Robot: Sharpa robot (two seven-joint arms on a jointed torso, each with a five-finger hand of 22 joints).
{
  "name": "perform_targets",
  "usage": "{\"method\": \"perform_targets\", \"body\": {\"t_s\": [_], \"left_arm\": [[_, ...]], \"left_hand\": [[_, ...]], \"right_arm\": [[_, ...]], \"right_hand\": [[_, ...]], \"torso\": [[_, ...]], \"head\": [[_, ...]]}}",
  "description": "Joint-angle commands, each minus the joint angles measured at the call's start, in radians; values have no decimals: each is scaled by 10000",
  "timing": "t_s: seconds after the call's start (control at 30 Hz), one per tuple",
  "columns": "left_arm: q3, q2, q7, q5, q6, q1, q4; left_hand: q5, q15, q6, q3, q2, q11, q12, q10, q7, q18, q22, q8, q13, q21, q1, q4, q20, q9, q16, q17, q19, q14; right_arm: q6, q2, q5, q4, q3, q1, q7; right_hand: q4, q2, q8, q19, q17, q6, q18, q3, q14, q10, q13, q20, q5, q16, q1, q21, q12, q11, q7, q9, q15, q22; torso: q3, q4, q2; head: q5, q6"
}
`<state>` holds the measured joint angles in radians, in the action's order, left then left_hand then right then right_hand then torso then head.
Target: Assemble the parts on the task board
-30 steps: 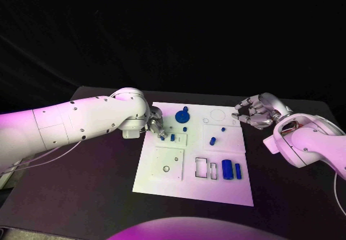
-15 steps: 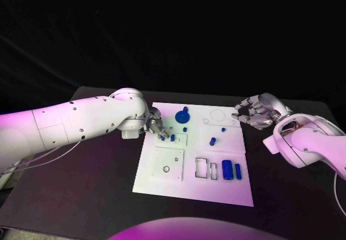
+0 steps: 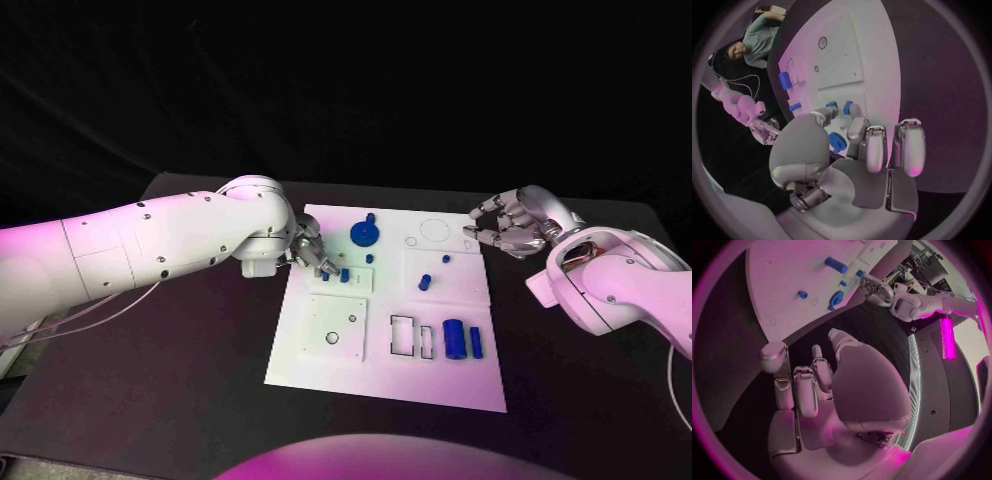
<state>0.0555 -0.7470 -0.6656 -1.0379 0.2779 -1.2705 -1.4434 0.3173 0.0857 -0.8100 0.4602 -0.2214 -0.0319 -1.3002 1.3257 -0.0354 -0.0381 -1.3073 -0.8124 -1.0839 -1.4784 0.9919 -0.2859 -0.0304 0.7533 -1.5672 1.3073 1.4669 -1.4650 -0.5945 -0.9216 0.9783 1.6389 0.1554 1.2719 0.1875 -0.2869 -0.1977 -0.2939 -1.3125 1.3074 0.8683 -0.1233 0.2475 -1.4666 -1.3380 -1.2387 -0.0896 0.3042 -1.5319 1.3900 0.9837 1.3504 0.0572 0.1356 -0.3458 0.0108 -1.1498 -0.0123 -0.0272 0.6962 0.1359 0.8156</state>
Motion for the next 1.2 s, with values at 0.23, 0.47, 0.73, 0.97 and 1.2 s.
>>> {"method": "perform_targets", "body": {"t_s": [0.23,0.47,0.73,0.97,1.2], "left_arm": [[-77,-221,412,388,-1008,29,-164],[-278,-429,916,1227,-2307,5,-376],[-333,-403,2932,1386,-3474,-15,-487],[-132,-143,5652,-879,-4232,137,-545],[52,269,6539,-3362,-4280,365,-220]], "left_hand": [[427,38,68,-371,168,-28,63,-121,-22,114,-2195,20,62,122,225,-35,79,68,-36,2635,506,-1058],[622,-40,489,-747,172,80,372,-489,-155,17,-2031,264,571,543,260,-49,25,-4,71,2486,305,-1019],[1151,-459,1750,-1074,78,575,3014,-3581,-697,-791,-209,924,4220,4728,1757,25,-356,-667,2575,-220,-1585,70],[876,-1117,2184,-561,-170,1261,5284,-5211,-1348,-1330,2143,1840,6154,9693,3796,383,-955,-1951,7028,-4172,-4097,3648],[-3,-1160,1734,-414,-432,1315,6457,-5142,-1102,-1405,2239,2253,7398,9999,4417,805,-1022,-2772,6779,-4463,-3851,3632]], "right_arm": [[5,-8,52,16,-1,-10,-95],[2,-15,52,0,-1,-16,-96],[-66,-21,52,-7,-1,-20,-118],[-91,-42,36,-15,-1,-21,-171],[-71,-35,36,-45,-1,-21,-193]], "right_hand": [[10,-49,-40,74,1596,-52,-54,60,-788,53,7,17,28,55,-87,-34,-62,-38,2,-11,70,9],[10,-49,-40,74,1596,-52,-54,60,-788,53,7,17,28,55,-87,-34,-62,-38,2,-11,70,9],[10,-49,-40,74,1596,-52,-54,60,-788,53,7,17,28,55,-87,-34,-62,-38,2,-11,70,9],[20,-81,-27,172,1411,-103,-93,95,-741,157,120,14,45,139,-83,-252,-147,-30,12,-20,64,147],[23,-88,-22,232,1322,-127,-114,122,-716,234,206,11,56,183,-74,-373,-214,-25,18,-26,59,223]], "torso": [[3,3,-1],[-6,6,-7],[-8,-1,-2],[11,10,20],[-3,-5,11]], "head": [[-31,-54],[-67,-88],[-94,-126],[-216,-195],[-218,-211]]}}
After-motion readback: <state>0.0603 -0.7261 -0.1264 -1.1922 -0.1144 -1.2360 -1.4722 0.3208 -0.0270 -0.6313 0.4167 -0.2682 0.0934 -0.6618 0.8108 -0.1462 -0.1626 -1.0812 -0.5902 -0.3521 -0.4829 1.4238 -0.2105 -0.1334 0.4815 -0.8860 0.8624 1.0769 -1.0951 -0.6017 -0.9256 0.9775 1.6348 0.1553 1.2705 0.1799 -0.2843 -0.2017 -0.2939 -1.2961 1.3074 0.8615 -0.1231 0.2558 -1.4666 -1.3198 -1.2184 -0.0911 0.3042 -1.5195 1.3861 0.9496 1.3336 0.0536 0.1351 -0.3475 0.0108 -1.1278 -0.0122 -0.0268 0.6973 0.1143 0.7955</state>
